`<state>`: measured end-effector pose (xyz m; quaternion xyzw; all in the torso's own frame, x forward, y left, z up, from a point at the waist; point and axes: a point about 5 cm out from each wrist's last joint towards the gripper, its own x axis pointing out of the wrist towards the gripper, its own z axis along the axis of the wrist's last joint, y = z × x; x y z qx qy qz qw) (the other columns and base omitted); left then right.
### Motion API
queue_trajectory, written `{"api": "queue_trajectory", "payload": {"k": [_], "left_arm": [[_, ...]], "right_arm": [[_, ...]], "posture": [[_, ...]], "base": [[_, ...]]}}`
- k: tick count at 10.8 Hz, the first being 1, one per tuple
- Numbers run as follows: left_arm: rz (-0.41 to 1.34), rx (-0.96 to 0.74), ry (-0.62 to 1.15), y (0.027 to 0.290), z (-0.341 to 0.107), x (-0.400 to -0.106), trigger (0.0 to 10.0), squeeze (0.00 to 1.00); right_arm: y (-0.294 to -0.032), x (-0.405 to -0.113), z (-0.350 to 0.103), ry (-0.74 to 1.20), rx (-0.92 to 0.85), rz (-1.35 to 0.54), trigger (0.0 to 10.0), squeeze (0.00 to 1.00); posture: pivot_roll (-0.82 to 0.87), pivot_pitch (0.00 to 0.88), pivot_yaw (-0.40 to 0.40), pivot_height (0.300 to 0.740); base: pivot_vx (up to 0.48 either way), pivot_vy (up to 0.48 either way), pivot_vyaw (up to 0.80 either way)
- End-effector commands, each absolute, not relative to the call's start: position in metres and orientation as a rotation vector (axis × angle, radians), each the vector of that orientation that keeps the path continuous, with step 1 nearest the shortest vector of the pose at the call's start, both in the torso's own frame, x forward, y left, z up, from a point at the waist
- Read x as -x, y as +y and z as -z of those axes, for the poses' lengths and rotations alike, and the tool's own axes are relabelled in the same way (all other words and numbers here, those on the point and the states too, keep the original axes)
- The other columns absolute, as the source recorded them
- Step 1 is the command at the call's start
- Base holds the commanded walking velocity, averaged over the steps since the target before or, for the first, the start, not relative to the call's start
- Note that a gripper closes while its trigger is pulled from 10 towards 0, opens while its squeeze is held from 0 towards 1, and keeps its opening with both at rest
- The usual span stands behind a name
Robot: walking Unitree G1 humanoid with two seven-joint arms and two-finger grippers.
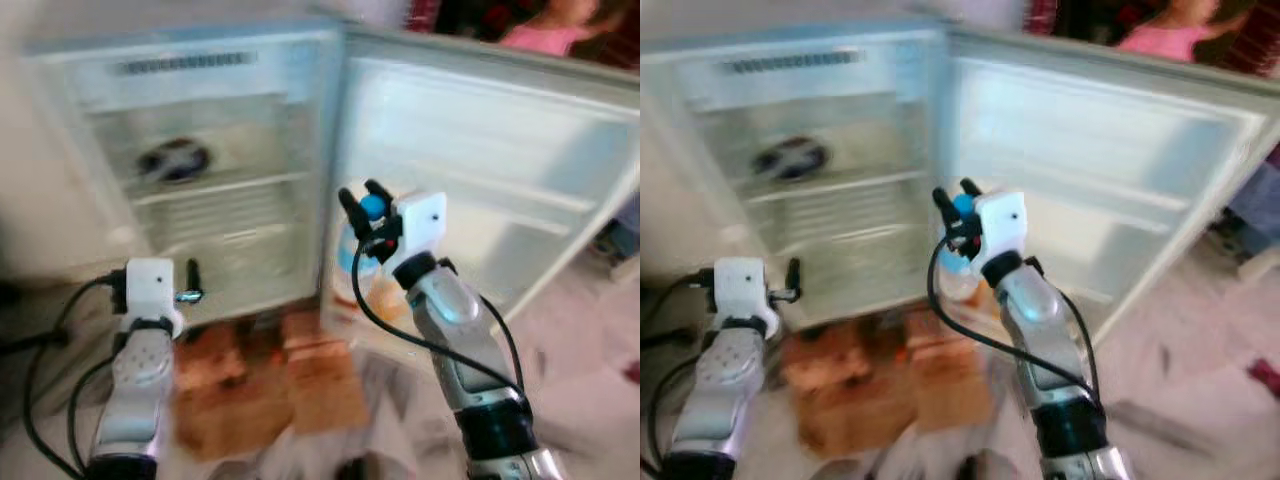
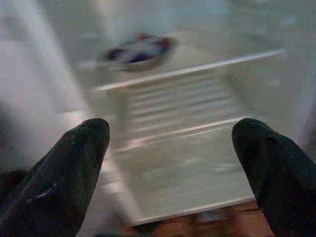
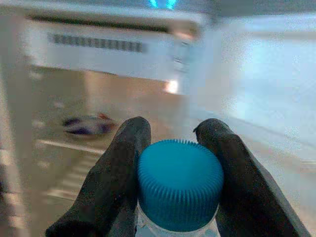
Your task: Restocking fridge
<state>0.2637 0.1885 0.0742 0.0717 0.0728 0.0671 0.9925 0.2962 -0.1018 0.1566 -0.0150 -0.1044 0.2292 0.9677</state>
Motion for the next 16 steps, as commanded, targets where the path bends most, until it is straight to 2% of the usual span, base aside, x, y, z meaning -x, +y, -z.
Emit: {"api": "queue_trajectory", "payload": {"k": [1, 6, 11, 16], "left_arm": [[-0.129, -0.132, 0.121, 0.191, -0.079, -0.263, 10.0, 0.00], [-0.077, -0.119, 0.096, 0.181, -0.083, -0.262, 10.0, 0.00], [-0.072, -0.119, 0.097, 0.181, -0.083, -0.261, 10.0, 0.00], [-0.069, -0.108, 0.094, 0.181, -0.083, -0.261, 10.0, 0.00]], "right_arm": [[-0.105, -0.298, -0.163, -0.243, 0.034, -0.446, 10.0, 0.00], [-0.104, -0.299, -0.163, -0.238, 0.019, -0.456, 10.0, 0.00], [-0.107, -0.297, -0.159, -0.232, 0.009, -0.448, 10.0, 0.00], [-0.114, -0.300, -0.158, -0.239, 0.063, -0.382, 10.0, 0.00]], "posture": [[0.12, 0.037, -0.030, 0.740], [0.12, 0.035, -0.038, 0.740], [0.12, 0.035, -0.040, 0.651], [0.12, 0.043, -0.039, 0.651]], "base": [[0.000, 0.000, 0.00], [0.000, 0.000, 0.00], [0.000, 0.000, 0.00], [0.000, 0.000, 0.00]]}}
